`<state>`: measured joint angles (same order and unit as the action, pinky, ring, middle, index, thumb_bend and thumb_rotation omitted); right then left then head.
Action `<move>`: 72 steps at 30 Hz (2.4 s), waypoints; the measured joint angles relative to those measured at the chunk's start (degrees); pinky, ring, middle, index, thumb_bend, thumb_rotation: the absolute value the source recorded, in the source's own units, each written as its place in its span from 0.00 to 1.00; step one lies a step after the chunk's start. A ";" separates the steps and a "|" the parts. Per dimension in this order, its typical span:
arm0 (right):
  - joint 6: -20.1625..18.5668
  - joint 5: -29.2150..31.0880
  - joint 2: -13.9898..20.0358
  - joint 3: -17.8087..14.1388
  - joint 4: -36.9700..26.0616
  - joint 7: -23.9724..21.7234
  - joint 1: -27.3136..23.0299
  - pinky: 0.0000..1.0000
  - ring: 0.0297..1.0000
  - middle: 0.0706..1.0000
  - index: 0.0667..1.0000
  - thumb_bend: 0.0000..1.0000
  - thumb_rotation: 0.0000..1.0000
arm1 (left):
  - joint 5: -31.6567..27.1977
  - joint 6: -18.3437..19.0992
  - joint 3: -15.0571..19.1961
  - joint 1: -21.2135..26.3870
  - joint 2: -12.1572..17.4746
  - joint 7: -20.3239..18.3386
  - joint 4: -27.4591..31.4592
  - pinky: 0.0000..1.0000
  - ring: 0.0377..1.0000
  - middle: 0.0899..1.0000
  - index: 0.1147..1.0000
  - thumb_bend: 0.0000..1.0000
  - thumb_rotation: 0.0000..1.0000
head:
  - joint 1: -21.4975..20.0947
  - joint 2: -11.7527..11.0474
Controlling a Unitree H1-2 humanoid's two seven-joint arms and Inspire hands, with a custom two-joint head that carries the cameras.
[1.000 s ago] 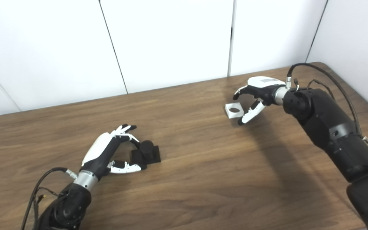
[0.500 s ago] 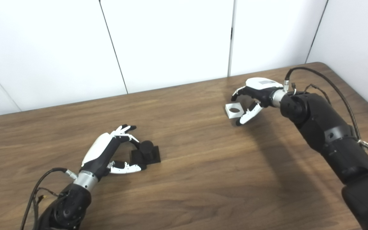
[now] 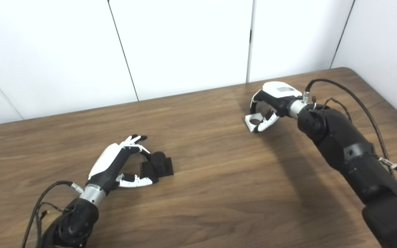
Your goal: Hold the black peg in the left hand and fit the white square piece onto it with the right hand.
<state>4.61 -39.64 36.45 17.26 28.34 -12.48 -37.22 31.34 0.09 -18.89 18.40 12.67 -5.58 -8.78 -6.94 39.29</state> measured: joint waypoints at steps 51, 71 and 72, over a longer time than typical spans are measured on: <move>3.19 0.77 -1.36 -4.39 -25.83 1.30 4.84 0.72 0.83 0.74 0.44 0.52 0.14 | 0.10 1.54 -0.26 -0.20 -0.04 -0.13 0.98 1.00 1.00 0.93 0.43 0.52 0.08 | 3.16 1.58; -0.54 6.66 -7.72 -4.19 -38.08 -11.93 3.56 0.72 0.87 0.76 0.44 0.52 0.14 | 0.56 3.03 -0.79 0.11 -0.92 0.10 1.05 1.00 1.00 0.93 0.43 0.52 0.08 | 8.09 2.29; -0.54 6.66 -7.84 -4.01 -38.11 -12.03 3.56 0.72 0.87 0.76 0.44 0.52 0.14 | 0.56 3.05 -0.82 0.12 -0.94 0.11 1.05 1.00 1.00 0.93 0.43 0.52 0.08 | 8.52 2.37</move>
<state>4.07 -32.97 28.61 13.24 -9.77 -24.51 -33.66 31.90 3.15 -19.70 18.52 11.73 -5.47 -7.73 1.58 41.66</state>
